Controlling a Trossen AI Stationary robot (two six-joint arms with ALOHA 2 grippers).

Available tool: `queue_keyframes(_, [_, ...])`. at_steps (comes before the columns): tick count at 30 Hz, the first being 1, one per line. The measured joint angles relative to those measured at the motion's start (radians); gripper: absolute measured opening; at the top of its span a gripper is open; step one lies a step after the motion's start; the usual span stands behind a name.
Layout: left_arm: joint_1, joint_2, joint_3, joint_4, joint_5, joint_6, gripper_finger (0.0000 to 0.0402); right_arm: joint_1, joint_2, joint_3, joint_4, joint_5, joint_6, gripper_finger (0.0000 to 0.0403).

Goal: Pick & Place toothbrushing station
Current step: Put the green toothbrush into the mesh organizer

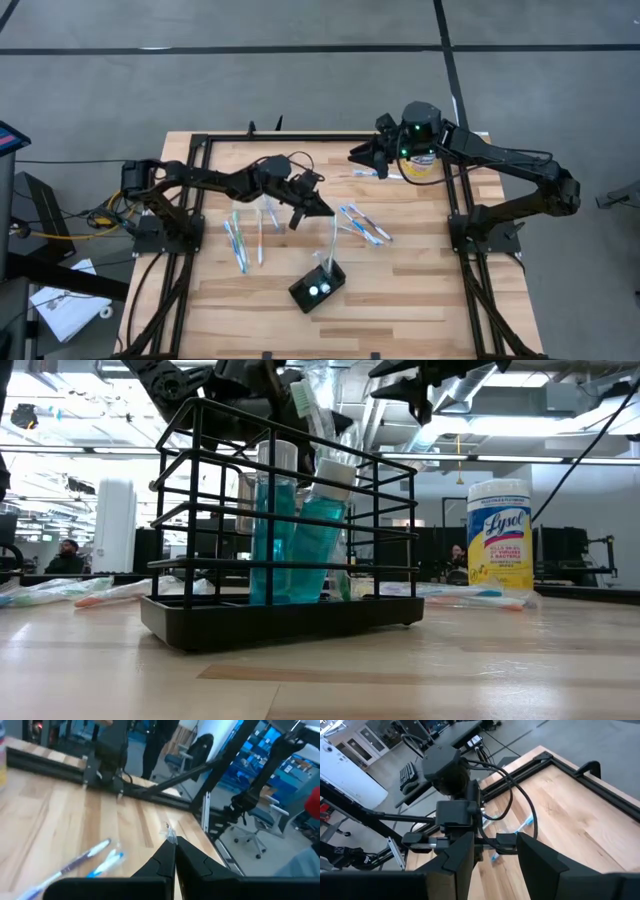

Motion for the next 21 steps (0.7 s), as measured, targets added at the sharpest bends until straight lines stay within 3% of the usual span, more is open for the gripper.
queue_keyframes(6, [0.002,-0.058,-0.001,-0.045,-0.001,0.049,0.0,-0.002,0.0,0.0,0.003,0.0,0.016,0.0139])
queue_keyframes(12, [-0.007,-0.133,-0.001,-0.261,-0.022,0.167,0.0,-0.006,0.0,0.0,0.002,0.0,0.033,0.0139])
queue_keyframes(21, [-0.004,-0.188,-0.001,-0.392,-0.067,0.339,0.0,-0.008,0.0,0.0,0.002,0.0,0.078,0.0137])
